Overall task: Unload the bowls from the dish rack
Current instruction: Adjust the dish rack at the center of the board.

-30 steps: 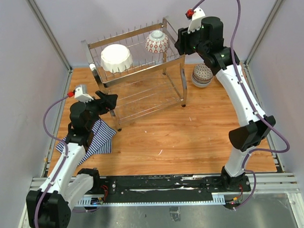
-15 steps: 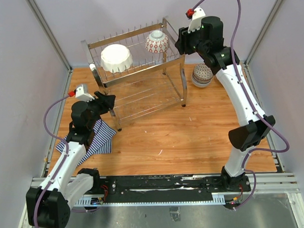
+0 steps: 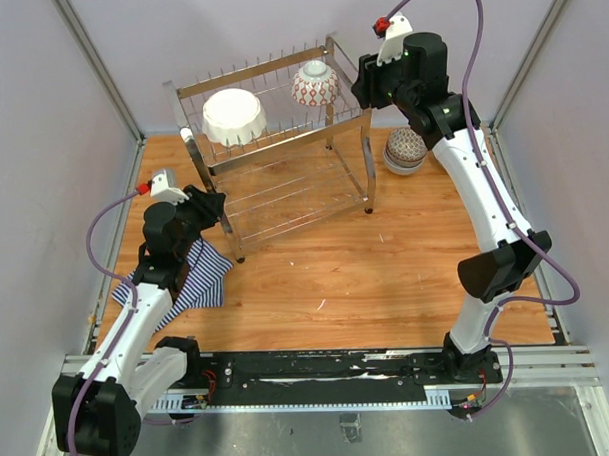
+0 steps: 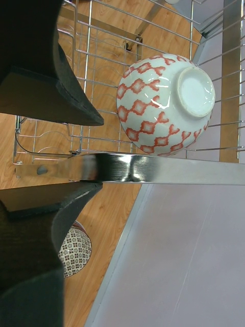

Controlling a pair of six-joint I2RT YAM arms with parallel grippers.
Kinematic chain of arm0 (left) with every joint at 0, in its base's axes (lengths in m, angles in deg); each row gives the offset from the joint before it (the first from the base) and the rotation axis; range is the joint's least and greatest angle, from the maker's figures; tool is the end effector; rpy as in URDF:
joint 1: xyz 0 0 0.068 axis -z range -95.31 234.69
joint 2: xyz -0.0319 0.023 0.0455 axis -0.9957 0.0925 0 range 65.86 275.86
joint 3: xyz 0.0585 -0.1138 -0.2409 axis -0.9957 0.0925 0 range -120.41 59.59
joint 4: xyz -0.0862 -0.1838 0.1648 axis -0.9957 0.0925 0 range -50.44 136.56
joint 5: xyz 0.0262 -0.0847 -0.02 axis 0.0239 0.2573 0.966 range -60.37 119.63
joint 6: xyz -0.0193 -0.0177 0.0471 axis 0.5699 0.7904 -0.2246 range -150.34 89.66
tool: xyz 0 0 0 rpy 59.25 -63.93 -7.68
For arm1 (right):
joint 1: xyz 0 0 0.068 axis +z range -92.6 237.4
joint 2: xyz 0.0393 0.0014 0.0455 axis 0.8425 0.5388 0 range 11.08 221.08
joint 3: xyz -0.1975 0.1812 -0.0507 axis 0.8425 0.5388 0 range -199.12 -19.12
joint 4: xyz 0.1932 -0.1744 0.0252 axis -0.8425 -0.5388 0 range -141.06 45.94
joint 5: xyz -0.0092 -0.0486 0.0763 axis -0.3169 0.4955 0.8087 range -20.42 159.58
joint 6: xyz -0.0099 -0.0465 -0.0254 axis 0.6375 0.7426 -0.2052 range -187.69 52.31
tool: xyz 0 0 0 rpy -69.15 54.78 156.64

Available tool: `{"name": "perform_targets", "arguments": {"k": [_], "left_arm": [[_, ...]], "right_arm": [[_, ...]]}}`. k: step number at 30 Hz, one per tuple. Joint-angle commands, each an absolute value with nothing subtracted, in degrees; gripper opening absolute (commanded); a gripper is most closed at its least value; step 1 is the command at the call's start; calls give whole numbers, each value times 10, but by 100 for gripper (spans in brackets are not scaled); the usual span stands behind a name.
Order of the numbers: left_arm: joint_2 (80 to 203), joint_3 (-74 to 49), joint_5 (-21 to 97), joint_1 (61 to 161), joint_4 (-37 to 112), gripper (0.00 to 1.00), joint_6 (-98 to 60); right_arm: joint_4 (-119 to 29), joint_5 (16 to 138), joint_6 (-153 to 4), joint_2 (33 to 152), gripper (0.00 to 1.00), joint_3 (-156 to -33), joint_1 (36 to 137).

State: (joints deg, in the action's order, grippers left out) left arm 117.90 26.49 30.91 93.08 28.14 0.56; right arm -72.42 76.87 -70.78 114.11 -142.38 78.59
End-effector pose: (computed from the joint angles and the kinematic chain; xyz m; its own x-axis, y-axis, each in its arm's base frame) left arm 0.2149 -0.0325 0.2845 -0.1971 -0.4899 -0.8492 0.0775 0.8557 -0.5116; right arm 0.3685 0.1477 0.4964 -0.1571 -0.0036 -0.9876 -0.4678 0.8809 0.0712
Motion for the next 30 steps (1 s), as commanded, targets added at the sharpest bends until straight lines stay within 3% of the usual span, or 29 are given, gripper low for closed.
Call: {"name": "perform_targets", "arguments": {"k": [1, 12, 30], "left_arm": [[1172, 245, 329, 937, 253, 32, 7], [1158, 243, 334, 937, 262, 11, 7], [1107, 252, 351, 951, 308, 6, 15]], "right_arm": [[-705, 764, -714, 1121, 21, -1425, 773], [-693, 772, -719, 1088, 17, -1394, 774], [-688, 766, -722, 1005, 15, -1305, 804]]}}
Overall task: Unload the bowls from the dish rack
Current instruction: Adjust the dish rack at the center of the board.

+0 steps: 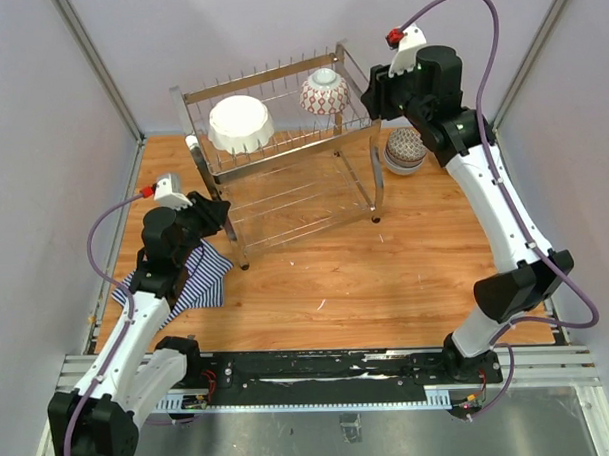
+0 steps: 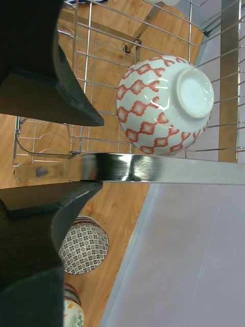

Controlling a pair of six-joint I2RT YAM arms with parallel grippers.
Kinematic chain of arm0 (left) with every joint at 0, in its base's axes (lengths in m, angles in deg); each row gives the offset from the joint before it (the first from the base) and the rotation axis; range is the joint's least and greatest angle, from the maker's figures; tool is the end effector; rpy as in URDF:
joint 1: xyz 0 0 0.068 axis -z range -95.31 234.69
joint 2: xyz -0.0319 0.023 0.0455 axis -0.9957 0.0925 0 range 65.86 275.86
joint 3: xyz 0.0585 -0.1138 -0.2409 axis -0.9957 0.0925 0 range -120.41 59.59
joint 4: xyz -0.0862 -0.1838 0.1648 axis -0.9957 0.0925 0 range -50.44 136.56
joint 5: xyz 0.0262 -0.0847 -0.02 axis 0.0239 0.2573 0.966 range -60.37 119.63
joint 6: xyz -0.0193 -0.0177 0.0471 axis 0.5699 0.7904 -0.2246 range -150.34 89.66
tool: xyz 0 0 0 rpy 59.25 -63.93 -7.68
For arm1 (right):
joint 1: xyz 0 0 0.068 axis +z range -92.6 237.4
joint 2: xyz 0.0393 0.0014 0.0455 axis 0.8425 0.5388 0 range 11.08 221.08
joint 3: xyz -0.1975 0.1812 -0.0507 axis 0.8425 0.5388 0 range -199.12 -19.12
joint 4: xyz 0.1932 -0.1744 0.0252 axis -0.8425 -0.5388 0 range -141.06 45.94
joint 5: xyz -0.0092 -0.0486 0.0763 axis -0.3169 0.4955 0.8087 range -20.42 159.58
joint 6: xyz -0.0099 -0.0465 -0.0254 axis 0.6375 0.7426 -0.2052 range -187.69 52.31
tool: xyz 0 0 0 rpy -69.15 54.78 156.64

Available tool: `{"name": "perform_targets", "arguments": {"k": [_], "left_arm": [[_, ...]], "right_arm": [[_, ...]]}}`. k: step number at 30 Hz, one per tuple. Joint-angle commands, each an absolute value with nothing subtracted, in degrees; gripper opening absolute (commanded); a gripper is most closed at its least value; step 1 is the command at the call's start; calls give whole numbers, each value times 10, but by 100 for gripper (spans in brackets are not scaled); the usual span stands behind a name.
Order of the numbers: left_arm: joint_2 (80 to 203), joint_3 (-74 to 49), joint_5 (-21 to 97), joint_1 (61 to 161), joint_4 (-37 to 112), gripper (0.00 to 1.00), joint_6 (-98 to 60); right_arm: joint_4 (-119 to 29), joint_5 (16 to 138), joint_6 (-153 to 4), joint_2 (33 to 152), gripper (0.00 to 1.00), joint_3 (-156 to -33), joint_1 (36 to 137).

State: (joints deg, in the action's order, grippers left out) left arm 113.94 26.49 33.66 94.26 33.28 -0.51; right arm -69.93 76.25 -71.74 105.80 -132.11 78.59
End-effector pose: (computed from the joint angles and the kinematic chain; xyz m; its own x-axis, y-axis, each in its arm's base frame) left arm 0.2007 -0.0363 0.2880 -0.2458 -0.4618 -0.8523 0.1291 0.8558 -0.5009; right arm 0.3379 0.1354 0.4961 -0.1557 0.0149 -0.9877 -0.4565 0.8856 0.0853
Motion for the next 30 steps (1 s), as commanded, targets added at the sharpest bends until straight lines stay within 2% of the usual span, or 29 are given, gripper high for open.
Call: {"name": "perform_targets", "arguments": {"k": [1, 7, 20, 26, 28, 30], "left_arm": [[1100, 254, 351, 952, 312, 6, 16], [1049, 270, 350, 959, 348, 1, 28], [924, 280, 341, 961, 448, 0, 41], [894, 281, 338, 961, 474, 0, 40], [894, 279, 337, 961, 476, 2, 38], [897, 279, 339, 961, 474, 7, 38]], "right_arm": [[-687, 763, -722, 999, 15, -1297, 808], [-685, 747, -722, 958, 16, -1246, 825], [-682, 711, -731, 872, 17, -1143, 866], [-686, 699, -733, 853, 26, -1131, 878], [-690, 696, -731, 855, 34, -1138, 878], [-691, 689, -726, 857, 40, -1144, 878]]}}
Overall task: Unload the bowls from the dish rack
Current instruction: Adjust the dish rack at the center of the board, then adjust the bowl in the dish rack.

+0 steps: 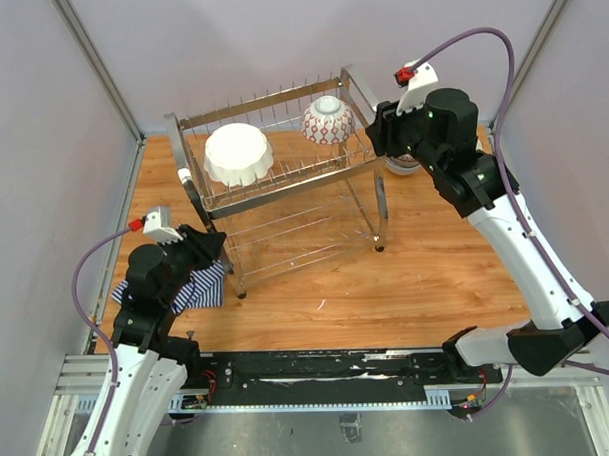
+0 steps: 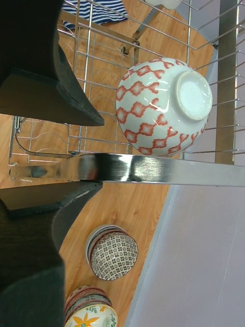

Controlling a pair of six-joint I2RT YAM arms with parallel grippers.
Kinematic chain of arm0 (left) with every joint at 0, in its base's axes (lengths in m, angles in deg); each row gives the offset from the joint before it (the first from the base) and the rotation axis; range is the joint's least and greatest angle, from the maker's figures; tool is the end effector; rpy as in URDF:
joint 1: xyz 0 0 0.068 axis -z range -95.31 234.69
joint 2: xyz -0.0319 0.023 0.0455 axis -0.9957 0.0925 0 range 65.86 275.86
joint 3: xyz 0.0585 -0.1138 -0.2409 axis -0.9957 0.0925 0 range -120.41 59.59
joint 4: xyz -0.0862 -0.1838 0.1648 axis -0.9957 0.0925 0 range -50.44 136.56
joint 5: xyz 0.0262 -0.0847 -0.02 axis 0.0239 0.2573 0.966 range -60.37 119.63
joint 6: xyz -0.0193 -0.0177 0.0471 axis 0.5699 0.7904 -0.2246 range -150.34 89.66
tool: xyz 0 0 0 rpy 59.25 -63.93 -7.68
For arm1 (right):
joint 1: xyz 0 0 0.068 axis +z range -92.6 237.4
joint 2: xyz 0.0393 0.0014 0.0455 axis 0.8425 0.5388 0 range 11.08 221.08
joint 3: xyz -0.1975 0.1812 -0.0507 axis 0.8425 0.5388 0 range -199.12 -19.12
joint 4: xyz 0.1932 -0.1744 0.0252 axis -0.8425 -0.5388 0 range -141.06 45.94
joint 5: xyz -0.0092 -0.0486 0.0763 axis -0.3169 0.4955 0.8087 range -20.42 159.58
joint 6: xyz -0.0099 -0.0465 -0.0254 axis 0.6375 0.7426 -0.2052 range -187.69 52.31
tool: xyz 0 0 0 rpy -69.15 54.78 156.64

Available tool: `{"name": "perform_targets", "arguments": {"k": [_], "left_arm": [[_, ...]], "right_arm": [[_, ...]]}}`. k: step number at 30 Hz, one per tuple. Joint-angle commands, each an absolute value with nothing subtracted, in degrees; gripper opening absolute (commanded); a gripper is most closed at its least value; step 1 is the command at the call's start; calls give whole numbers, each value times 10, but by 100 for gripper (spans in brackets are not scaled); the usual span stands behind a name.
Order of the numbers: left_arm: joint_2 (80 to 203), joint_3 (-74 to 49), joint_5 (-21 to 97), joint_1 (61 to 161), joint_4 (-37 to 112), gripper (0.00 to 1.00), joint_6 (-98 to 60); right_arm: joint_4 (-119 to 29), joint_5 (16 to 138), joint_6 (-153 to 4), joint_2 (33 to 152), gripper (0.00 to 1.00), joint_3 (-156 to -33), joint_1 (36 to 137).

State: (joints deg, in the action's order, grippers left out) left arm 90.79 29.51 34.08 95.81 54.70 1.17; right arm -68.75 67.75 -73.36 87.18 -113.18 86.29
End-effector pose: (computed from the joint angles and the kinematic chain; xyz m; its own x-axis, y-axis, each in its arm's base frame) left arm 0.1241 -0.0272 0.2875 -0.2846 -0.4751 -0.8326 0.1389 0.8390 -0.5262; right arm 0.2457 0.1343 0.4897 -0.1469 0.0317 -0.9886 -0.4427 0.8917 0.0944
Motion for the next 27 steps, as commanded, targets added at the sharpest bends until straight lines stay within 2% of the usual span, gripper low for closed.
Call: {"name": "perform_targets", "arguments": {"k": [1, 6, 8, 15, 18, 27], "left_arm": [[899, 280, 341, 961, 471, 11, 38], [915, 278, 342, 961, 462, 28, 34], [917, 275, 341, 961, 460, 39, 31], [912, 275, 358, 961, 451, 70, 16], [905, 281, 374, 961, 441, 76, 11], [908, 285, 445, 961, 437, 77, -17]], "right_arm": [[-692, 685, -723, 860, 43, -1149, 878], [-700, 665, -705, 879, 55, -1183, 877], [-702, 660, -697, 888, 60, -1200, 877], [-707, 655, -676, 910, 66, -1260, 876], [-710, 677, -675, 921, 66, -1286, 877], [-744, 706, -657, 996, 66, -1381, 910]]}}
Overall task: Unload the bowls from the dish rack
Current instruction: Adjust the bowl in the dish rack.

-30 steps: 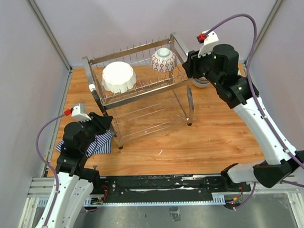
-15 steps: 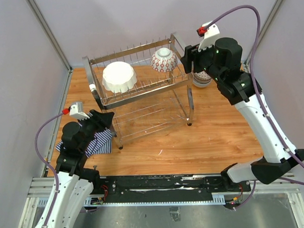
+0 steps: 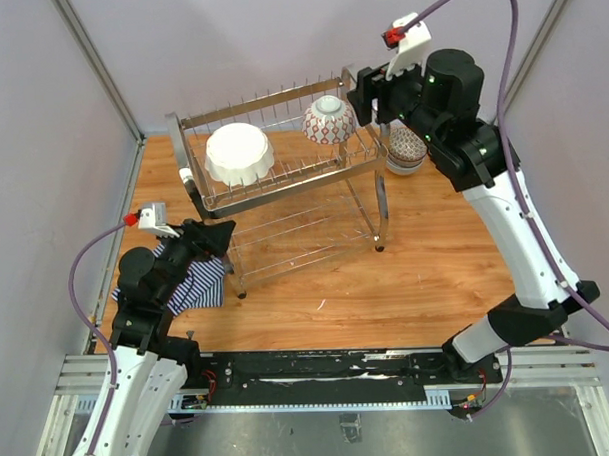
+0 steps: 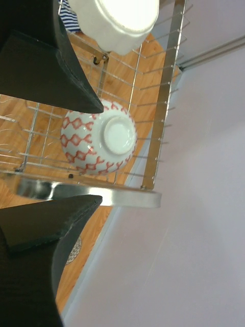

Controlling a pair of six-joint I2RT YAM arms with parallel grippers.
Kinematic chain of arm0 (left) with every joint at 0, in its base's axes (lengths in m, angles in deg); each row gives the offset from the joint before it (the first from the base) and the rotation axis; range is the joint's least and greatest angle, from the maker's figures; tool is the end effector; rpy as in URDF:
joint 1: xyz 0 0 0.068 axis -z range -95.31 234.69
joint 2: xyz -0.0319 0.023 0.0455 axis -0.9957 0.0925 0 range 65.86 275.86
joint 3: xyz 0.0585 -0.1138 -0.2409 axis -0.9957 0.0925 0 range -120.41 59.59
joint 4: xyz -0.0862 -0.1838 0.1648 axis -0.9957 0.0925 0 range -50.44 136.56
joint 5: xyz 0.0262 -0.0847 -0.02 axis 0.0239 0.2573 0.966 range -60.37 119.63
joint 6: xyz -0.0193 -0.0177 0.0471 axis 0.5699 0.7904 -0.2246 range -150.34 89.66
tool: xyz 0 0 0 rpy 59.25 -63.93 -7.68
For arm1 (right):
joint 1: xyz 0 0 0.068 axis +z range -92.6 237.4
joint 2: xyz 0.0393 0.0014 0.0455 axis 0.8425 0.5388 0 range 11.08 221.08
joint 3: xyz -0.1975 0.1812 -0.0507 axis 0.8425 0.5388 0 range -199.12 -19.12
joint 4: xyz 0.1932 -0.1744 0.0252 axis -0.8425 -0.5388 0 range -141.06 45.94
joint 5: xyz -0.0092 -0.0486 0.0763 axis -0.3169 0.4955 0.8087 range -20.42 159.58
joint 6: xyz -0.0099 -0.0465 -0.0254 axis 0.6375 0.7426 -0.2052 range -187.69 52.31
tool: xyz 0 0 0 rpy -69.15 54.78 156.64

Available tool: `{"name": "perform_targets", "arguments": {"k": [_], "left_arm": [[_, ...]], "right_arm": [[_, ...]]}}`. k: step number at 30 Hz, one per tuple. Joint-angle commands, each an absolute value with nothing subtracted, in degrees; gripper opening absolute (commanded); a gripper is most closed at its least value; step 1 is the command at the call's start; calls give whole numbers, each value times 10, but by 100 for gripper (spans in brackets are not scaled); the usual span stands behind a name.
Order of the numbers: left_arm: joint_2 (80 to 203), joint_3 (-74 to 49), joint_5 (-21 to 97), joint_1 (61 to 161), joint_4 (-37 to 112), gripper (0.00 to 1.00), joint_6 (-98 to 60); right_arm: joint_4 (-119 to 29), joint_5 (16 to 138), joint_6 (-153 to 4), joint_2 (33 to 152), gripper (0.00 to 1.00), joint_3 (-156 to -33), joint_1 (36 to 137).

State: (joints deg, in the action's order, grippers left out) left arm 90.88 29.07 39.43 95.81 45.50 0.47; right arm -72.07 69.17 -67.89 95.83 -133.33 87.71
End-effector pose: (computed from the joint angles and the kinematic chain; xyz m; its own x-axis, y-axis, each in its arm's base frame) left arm 0.1243 -0.0306 0.3075 -0.1892 -0.4772 -0.8582 0.3028 0.8030 -0.5133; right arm 0.2499 0.1457 0.5521 0.0203 0.0159 -0.9997 -0.4985 0.8669 0.0037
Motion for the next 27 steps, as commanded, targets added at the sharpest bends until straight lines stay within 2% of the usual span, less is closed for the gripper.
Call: {"name": "perform_targets", "arguments": {"k": [1, 10, 27], "left_arm": [[908, 285, 449, 961, 439, 77, -20], [896, 292, 459, 961, 444, 77, -28], [890, 308, 457, 961, 438, 77, -26]], "right_arm": [[-751, 706, -655, 1003, 66, -1392, 914], [-823, 685, -646, 1110, 65, -1517, 934], [-846, 627, -675, 1188, 64, -1565, 947]]}}
